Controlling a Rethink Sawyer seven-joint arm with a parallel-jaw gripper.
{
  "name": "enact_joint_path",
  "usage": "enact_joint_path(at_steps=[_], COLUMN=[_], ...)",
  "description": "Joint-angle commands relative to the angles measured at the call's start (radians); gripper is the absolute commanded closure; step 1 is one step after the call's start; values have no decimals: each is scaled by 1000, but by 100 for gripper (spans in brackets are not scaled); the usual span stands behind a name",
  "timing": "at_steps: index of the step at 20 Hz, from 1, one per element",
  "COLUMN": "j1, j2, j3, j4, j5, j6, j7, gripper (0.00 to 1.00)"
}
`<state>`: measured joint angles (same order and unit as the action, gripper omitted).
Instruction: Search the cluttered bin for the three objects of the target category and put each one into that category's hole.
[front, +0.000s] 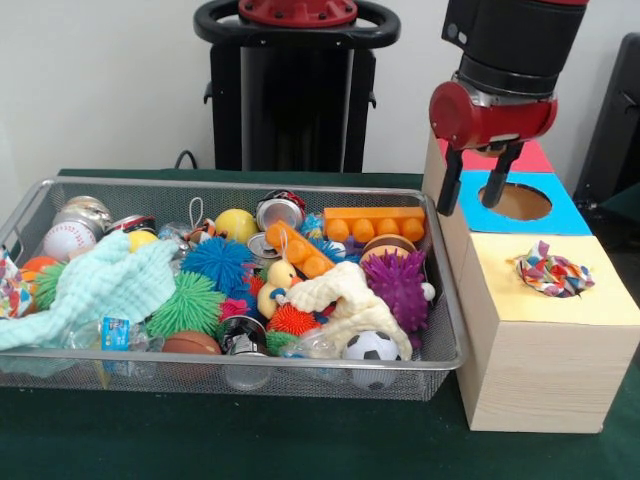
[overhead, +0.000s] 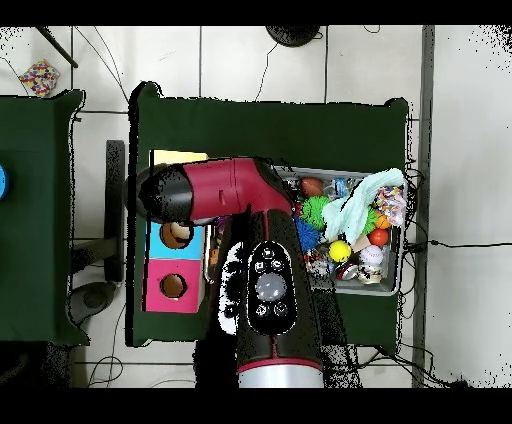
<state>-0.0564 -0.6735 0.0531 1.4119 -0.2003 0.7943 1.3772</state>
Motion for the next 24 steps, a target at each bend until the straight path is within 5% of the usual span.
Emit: enact_joint_path(at_steps=[1, 8, 9, 15, 24], j1=[-88, -160, -166, -175, -159], j2=[-10, -59, -62, -73, -78], j3=[113, 182, 190, 197, 205], j4=[121, 210, 217, 260, 268], j5=[-22, 20, 21, 81, 97], j6=[25, -83, -83, -127, -177], j7=[-101, -39, -26, 78, 95], gripper=[0, 0, 100, 100, 100])
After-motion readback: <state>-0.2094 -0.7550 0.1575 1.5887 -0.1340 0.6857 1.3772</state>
